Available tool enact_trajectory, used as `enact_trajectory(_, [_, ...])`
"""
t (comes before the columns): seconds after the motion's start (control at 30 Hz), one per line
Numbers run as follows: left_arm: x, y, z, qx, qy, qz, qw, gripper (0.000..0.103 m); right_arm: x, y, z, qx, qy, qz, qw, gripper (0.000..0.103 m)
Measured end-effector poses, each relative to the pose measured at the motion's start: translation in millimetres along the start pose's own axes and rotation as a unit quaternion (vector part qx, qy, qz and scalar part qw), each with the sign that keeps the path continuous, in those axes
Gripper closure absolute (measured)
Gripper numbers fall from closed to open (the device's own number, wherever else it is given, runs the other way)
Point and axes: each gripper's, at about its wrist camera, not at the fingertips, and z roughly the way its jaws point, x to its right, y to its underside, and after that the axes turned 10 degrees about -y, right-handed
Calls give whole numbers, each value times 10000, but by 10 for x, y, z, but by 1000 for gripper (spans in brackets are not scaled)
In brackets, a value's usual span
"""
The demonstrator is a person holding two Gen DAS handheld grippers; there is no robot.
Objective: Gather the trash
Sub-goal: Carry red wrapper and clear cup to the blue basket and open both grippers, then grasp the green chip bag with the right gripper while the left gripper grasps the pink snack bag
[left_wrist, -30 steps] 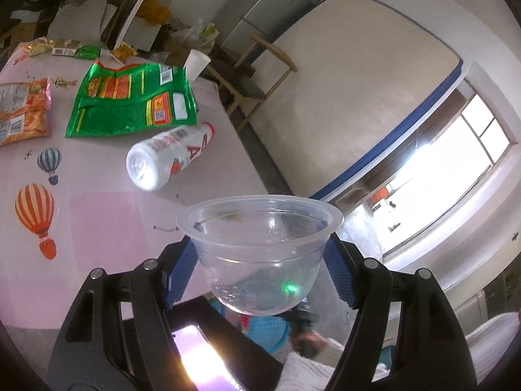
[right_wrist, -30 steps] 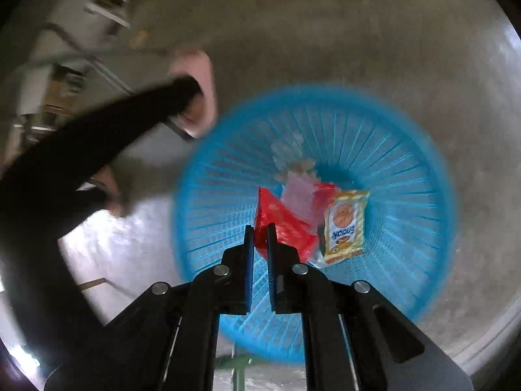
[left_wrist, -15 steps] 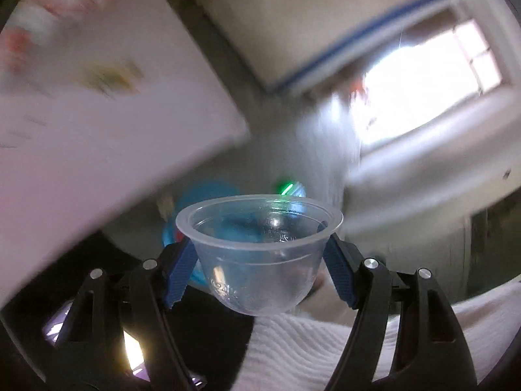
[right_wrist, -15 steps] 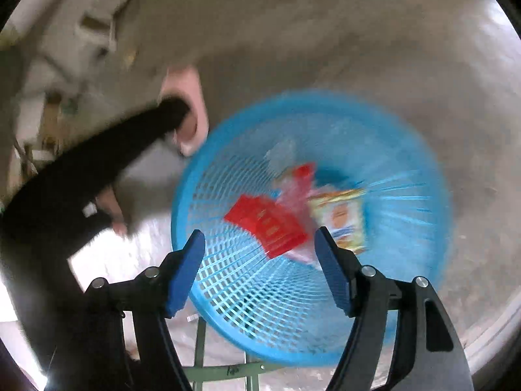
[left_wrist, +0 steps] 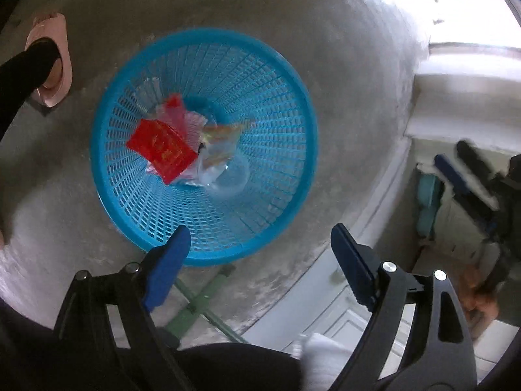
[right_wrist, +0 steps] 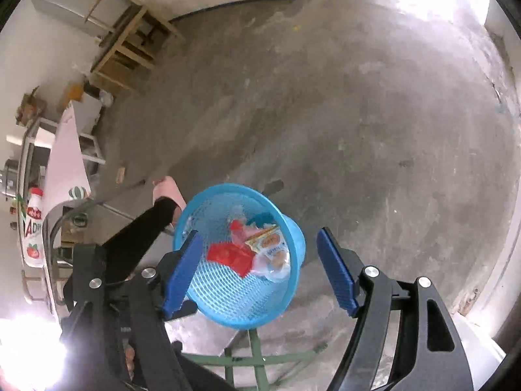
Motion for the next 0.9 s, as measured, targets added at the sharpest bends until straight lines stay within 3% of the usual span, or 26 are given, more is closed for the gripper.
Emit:
enact_trajectory(0.07, [-12,100,-291,337,-61,83,9994,20,-69,1,-40,-21,-14,-116,9999,32])
enact_trajectory(0.17, [20,283,-890,948,205,174,9951,20,-328,-42,-74,-62,-228,-356,9991,32])
enact_trajectory(0.3, [-46,800,-1956,2196,540,363,9734,20,-934,-137,-94,-119,-935,-878,9917,32])
enact_trajectory(0.37, [-200,1167,-2495,2896,560,323,9550,20,-1389,-184,-106,-150,-1233,-1416,9821,32])
enact_trajectory(0.43, [-415,1502,-2900,3494,349,81,9363,20,-1842,-226,-98,-248,-1618,-1924,9676,32])
enact_trajectory(0.53, [-955,1992,-3306,4261,-174,-720,9016,20,-2485,-284,4,-490,-2120,-2459,9446,28])
enact_trajectory(0.57, [-1251,2190,-3406,4504,-472,-1143,8842,20,-2755,-285,73,-572,-2231,-2705,9348,28])
enact_trajectory(0.63, [-1624,2383,-3481,4589,-1013,-1699,8662,20,-3235,-270,209,-723,-2267,-3216,9165,27])
enact_trajectory(0.67, [-1892,2515,-3526,4612,-1327,-2041,8533,20,-3458,-267,287,-797,-2294,-3434,9072,27])
enact_trajectory(0.7, [-2090,2612,-3565,4641,-1449,-2262,8441,20,-3600,-252,342,-861,-2336,-3571,9003,26])
enact_trajectory(0.8, [-2845,2948,-3625,4827,-1347,-3089,8084,20,-4265,-231,643,-1206,-2598,-4135,8643,15])
enact_trajectory(0.87, [-3388,3223,-3673,5040,-1134,-3605,7767,19,-4771,-248,912,-1439,-2629,-4468,8429,14])
enact_trajectory(0.9, [-3564,3276,-3725,5108,-1031,-3752,7666,18,-4984,-260,1044,-1548,-2610,-4590,8350,14])
